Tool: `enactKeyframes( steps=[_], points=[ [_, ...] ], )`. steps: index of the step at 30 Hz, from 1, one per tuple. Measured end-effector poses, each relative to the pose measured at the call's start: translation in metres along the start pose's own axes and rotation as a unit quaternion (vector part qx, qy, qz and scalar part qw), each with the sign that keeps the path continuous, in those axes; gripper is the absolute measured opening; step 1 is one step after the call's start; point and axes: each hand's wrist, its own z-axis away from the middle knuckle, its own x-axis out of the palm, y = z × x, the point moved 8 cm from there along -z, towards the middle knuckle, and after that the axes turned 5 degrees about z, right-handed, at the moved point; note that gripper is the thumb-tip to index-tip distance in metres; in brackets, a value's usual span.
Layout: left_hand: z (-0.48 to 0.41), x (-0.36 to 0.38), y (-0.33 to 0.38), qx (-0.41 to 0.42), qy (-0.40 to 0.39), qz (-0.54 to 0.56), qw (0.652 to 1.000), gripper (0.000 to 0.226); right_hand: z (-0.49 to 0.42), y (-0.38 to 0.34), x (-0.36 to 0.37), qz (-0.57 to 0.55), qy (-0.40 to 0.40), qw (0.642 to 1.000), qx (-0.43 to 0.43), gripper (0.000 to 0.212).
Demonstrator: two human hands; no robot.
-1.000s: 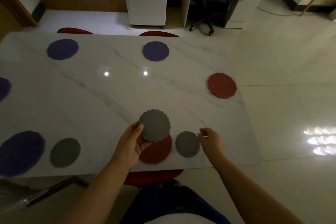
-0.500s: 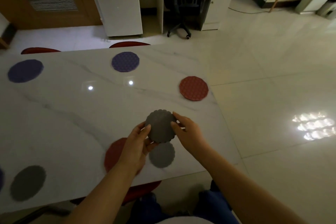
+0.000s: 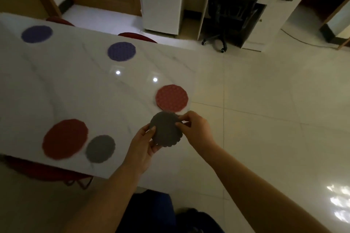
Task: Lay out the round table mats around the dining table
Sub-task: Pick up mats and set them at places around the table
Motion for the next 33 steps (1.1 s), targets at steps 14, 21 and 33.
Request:
enactKeyframes(
  steps=[14, 21, 33],
  points=[
    [-0.082, 0.043, -0.010, 0.097, 0.041, 0.133, 0.986, 0.045, -0.139, 0.024, -0.021, -0.066, -0.125, 0.989, -0.036, 0.015],
    [-0.139, 0.052, 0.019, 0.140, 0.130, 0.150, 0.970, 0.030, -0.245, 0.024, -0.036, -0.148, -0.173, 0.974, -0.007, 0.006],
    [-0.135, 0.043, 0.021, 0.194, 0.287, 0.230, 0.909, 0.049, -0.375, 0.052, -0.019, -0.036, -0.209, 0.977, 0.019, 0.010]
  ],
)
